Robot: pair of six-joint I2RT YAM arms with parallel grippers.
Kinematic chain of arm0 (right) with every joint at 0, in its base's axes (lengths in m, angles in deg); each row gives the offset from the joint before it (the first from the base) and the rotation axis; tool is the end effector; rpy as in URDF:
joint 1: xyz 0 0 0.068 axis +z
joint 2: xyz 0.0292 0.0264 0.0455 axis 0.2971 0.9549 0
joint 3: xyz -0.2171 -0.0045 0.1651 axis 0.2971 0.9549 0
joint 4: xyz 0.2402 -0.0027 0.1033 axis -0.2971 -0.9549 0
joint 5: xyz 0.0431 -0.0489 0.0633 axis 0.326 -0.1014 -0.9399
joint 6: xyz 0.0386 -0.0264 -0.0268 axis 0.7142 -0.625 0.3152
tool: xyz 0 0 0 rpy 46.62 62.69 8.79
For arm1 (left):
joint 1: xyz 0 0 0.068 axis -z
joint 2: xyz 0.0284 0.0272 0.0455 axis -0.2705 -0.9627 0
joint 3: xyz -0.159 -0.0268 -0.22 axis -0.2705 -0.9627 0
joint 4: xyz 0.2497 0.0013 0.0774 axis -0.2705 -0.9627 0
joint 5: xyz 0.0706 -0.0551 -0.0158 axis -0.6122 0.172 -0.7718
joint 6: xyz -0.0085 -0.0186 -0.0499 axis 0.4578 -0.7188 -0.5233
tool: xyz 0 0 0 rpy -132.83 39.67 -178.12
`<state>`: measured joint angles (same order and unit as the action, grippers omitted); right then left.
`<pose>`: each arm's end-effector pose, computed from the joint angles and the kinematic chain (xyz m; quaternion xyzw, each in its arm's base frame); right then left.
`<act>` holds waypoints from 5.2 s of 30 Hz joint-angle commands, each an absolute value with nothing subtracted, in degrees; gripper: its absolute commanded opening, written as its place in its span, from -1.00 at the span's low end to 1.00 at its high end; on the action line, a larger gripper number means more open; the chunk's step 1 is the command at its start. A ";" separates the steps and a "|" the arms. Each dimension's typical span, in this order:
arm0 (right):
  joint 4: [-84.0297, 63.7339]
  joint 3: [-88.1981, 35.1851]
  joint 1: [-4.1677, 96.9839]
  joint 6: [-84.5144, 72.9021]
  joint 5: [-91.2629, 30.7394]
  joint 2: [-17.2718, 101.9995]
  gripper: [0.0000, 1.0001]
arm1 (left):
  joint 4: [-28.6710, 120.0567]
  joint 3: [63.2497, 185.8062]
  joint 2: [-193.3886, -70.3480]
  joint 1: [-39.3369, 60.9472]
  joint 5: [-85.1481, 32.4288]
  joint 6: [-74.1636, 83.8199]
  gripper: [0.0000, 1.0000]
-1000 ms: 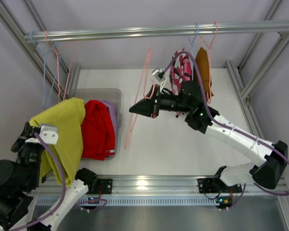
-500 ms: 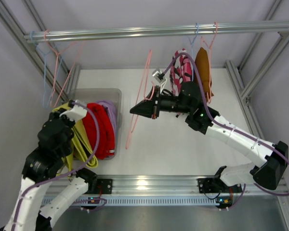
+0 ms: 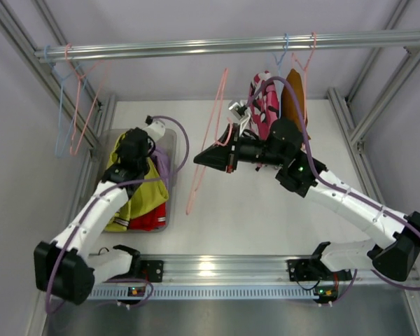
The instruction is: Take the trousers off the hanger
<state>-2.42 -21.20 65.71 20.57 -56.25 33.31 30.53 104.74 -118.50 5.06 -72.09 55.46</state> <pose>0.1767 0.2289 0.4271 -0.2975 0.6100 0.6101 0.4088 0.2340 -0.0656 0.3252 0.2388 0.7721 0.3474 0.4755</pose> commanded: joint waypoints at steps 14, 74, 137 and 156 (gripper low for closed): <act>-1.91 -20.83 63.07 18.23 -55.58 29.40 -1.00 | 33.70 109.47 -139.43 -8.83 -42.10 43.14 -1.00; 2.93 -32.61 71.33 44.25 -37.74 50.84 -1.00 | -13.72 136.30 -119.14 13.75 -18.98 27.66 -1.00; -7.35 -23.03 65.89 14.73 -33.87 25.63 0.99 | -15.13 155.46 -124.43 -24.22 -18.28 22.83 0.98; -16.23 -17.06 35.23 6.19 -25.70 3.93 0.99 | -12.76 143.69 -112.98 -24.13 -16.34 28.18 0.98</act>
<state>-14.31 -18.99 40.99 7.48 -26.83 9.03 -17.40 145.15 -114.70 -23.97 -15.09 26.43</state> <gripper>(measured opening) 0.993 0.989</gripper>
